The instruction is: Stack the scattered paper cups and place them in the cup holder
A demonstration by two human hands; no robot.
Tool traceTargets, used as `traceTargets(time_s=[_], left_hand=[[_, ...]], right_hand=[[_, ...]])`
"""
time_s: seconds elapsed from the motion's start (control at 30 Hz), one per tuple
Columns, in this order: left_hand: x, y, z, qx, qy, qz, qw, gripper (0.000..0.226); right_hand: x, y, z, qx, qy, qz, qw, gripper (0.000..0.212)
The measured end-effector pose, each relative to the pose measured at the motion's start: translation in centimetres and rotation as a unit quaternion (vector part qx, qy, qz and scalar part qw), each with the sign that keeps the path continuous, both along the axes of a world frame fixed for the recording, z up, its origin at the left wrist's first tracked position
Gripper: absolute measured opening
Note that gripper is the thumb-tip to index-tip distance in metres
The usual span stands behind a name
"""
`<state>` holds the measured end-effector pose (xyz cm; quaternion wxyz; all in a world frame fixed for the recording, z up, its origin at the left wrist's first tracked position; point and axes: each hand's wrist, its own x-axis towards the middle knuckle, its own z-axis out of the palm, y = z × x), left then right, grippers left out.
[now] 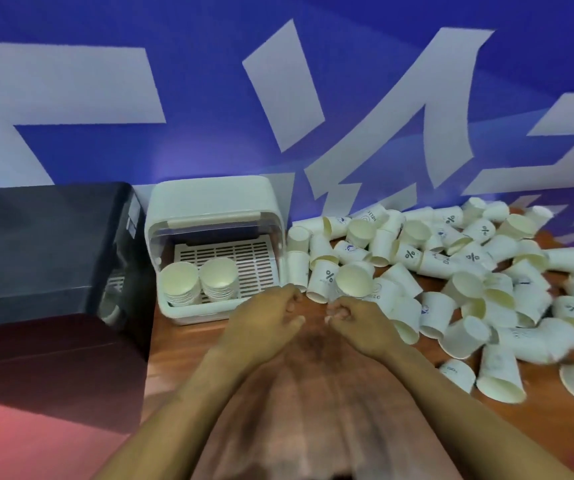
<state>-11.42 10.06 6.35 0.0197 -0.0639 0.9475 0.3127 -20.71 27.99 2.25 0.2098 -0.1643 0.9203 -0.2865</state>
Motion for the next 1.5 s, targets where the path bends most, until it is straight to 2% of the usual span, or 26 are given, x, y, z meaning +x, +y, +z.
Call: traceTargets(time_s=[0.2, 0.37, 0.47, 0.6, 0.7, 0.83, 1.0, 1.1, 1.2, 1.27, 1.37, 1.5], left_hand=[[-3.6, 9.8, -1.4, -0.002, -0.038, 0.015, 0.999, 0.029], [-7.6, 19.7, -4.0, -0.011, -0.120, -0.012, 0.993, 0.036], [-9.1, 24.1, -6.1, -0.017, -0.181, 0.002, 0.983, 0.046], [-9.3, 28.1, -9.5, -0.018, -0.234, 0.003, 0.972, 0.066], [-9.0, 29.8, -11.1, -0.055, -0.278, 0.000, 0.959, 0.084], [-8.6, 31.2, -12.9, -0.077, -0.323, 0.019, 0.943, 0.085], [-8.2, 31.5, -13.4, -0.067, -0.312, 0.046, 0.947, 0.077], [-7.9, 30.9, -12.5, -0.021, -0.284, 0.068, 0.956, 0.081], [-7.8, 29.8, -10.6, -0.001, -0.256, 0.082, 0.963, 0.069], [-7.9, 28.8, -8.9, 0.004, -0.230, 0.094, 0.969, 0.070], [-7.6, 27.0, -6.4, 0.006, -0.187, 0.108, 0.976, 0.074], [-6.3, 24.3, -3.6, 0.029, -0.143, 0.123, 0.982, 0.074]], right_hand=[[-4.5, 10.2, -1.3, -0.011, 0.000, 0.009, 1.000, 0.024], [-9.4, 19.4, -2.1, 0.003, 0.006, 0.002, 1.000, 0.024], [-11.6, 23.3, -3.1, 0.031, 0.013, 0.018, 0.999, 0.031], [-13.0, 26.1, -4.6, 0.093, 0.057, 0.078, 0.991, 0.056], [-13.4, 26.7, -5.3, 0.150, 0.063, 0.112, 0.980, 0.065], [-13.8, 26.7, -6.1, 0.188, 0.057, 0.137, 0.971, 0.070], [-13.6, 26.9, -6.7, 0.174, 0.032, 0.140, 0.974, 0.073], [-13.4, 27.1, -6.6, 0.156, 0.041, 0.137, 0.977, 0.063], [-13.3, 27.3, -5.8, 0.137, 0.024, 0.124, 0.982, 0.056], [-13.4, 27.3, -4.7, 0.128, 0.041, 0.112, 0.984, 0.050], [-13.2, 26.9, -2.3, 0.090, 0.066, 0.063, 0.992, 0.043], [-12.4, 24.8, 0.7, -0.006, 0.026, 0.000, 1.000, 0.052]])
